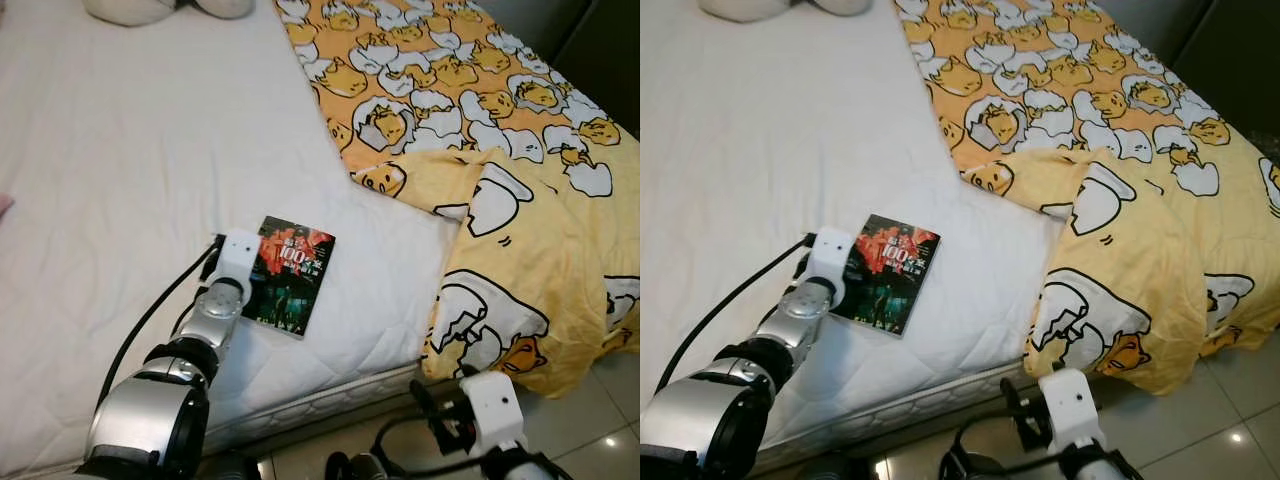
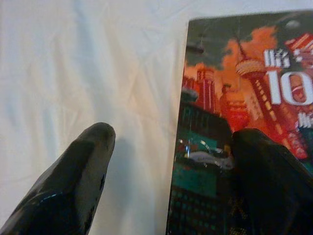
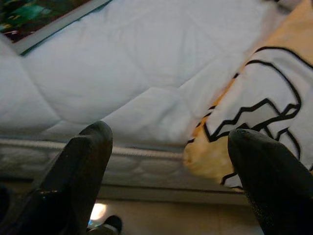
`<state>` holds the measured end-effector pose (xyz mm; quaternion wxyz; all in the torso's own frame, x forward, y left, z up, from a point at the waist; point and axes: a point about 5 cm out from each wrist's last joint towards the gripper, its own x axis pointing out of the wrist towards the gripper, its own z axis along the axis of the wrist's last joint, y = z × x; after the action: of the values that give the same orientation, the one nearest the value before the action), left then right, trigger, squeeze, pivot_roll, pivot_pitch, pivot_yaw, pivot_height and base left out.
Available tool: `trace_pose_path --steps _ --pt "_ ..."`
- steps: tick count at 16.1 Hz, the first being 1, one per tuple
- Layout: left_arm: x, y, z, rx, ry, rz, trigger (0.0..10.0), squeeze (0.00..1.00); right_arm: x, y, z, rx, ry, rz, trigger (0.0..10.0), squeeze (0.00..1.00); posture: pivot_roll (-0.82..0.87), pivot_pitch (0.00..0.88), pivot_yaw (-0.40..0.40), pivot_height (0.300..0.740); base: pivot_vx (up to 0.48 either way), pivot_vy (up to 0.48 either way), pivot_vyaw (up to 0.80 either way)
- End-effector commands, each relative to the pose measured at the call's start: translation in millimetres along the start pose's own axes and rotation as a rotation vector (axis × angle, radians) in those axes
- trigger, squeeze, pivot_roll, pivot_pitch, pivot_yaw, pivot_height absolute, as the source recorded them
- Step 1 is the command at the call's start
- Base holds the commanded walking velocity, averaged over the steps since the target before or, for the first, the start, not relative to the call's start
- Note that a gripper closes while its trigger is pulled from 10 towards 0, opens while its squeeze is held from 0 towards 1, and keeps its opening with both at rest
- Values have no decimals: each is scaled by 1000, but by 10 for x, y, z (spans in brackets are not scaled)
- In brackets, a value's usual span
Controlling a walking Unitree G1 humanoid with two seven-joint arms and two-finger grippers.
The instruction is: Clean up the room
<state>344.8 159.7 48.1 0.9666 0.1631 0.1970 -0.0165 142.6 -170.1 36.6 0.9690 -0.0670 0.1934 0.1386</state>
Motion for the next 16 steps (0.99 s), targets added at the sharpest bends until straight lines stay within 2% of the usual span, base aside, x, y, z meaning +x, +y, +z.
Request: trace_pose_path --steps 1,2,3,4,8,12,14,16 --pt "-17 -28 -79 -12 30 -1 10000 0 -61 -25 27 36 -4 29 10000 0 -232 157 -110 740 0 0 0" --pt "-21 -34 -105 -71 49 -12 10000 0 -73 -3 18 57 6 62 10000 0 -233 155 -111 740 0 0 0" --pt "-25 -49 -128 -216 67 -41 10000 0 -77 20 -1 64 24 90 10000 0 -234 155 -110 740 0 0 0" --pt "-23 -57 -117 -232 60 -63 10000 0 -78 23 -2 69 26 92 10000 0 -233 154 -110 740 0 0 0" --pt "-49 -137 -179 -191 70 -133 10000 0 -82 43 -30 75 51 119 10000 0 -223 148 -107 740 0 0 0" --pt "-104 -295 -265 -81 58 -212 10000 0 -70 51 -59 73 70 128 10000 0 -214 146 -103 740 0 0 0" --pt "-170 -382 -450 -68 133 -243 10000 0 -59 62 -68 74 80 133 10000 0 -214 145 -101 740 0 0 0" --pt "-220 -452 -575 -119 204 -275 10000 0 -53 74 -70 75 85 138 10000 0 -214 144 -100 740 0 0 0"
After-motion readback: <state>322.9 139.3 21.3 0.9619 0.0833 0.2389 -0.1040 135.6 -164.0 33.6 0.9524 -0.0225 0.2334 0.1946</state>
